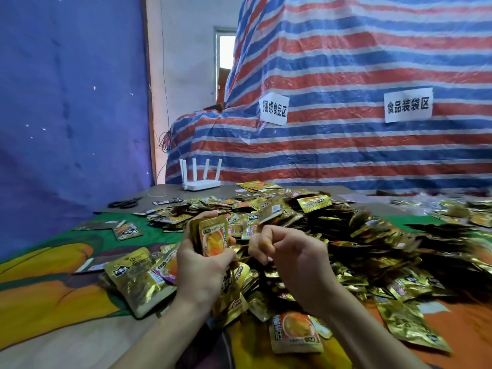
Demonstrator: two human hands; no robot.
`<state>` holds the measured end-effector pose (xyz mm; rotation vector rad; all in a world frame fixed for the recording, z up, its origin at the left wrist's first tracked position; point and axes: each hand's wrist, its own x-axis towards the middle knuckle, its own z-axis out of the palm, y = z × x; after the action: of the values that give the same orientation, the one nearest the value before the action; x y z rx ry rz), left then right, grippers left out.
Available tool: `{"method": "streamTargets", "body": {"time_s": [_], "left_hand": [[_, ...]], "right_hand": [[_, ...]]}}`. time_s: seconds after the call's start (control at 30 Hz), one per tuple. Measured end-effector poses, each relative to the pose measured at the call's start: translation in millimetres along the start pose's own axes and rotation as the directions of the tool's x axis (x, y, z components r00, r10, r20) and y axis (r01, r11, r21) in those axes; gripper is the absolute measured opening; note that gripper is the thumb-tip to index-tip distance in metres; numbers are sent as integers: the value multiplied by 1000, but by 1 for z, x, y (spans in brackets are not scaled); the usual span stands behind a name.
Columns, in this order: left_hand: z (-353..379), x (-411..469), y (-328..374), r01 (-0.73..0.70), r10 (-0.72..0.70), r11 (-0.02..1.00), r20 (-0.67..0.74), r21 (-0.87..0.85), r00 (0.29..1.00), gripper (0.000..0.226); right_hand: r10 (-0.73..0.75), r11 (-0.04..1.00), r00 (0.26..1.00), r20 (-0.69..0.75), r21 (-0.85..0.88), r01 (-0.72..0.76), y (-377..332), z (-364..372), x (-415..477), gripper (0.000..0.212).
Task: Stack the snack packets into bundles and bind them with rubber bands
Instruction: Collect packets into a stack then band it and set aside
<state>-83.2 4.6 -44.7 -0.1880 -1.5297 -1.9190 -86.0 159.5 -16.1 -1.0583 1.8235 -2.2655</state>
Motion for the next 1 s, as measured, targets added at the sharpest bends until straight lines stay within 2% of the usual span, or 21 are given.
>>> {"method": "streamTargets", "body": {"time_s": [0.13,0.27,0.4,0.57,0.67,0.73,0.8,0.83,1.0], "left_hand": [[2,-5,0,78,-78,997,79,-2,994,62],[3,-7,-2,120,-120,993,142,9,983,60],[3,-8,-8,129,-140,987,131,92,981,55],[4,-7,-4,282,-280,959,95,-14,955,37],[-3,-1,-1,368,-370,927,-26,-72,929,17],[-9,4,4,409,-424,902,-105,-141,899,38],[-12,6,13,412,-459,876,-171,-252,872,59],[-12,6,17,407,-469,866,-191,-292,862,63],[-11,8,23,353,-457,854,-227,-382,860,35]], "right_hand": [[13,951,999,48,307,-27,1,-2,0,26],[94,903,994,49,416,-106,2,-4,3,43],[116,954,993,-4,278,-110,3,-2,2,55],[137,969,984,-118,222,-108,7,-4,2,63],[153,967,971,-184,231,-109,7,-9,3,71],[168,979,961,-219,151,-136,9,-11,2,68],[182,983,961,-208,44,-176,13,-8,1,59],[187,982,965,-182,9,-188,15,-5,0,57],[161,987,986,-34,-26,-162,20,15,-4,66]]}}
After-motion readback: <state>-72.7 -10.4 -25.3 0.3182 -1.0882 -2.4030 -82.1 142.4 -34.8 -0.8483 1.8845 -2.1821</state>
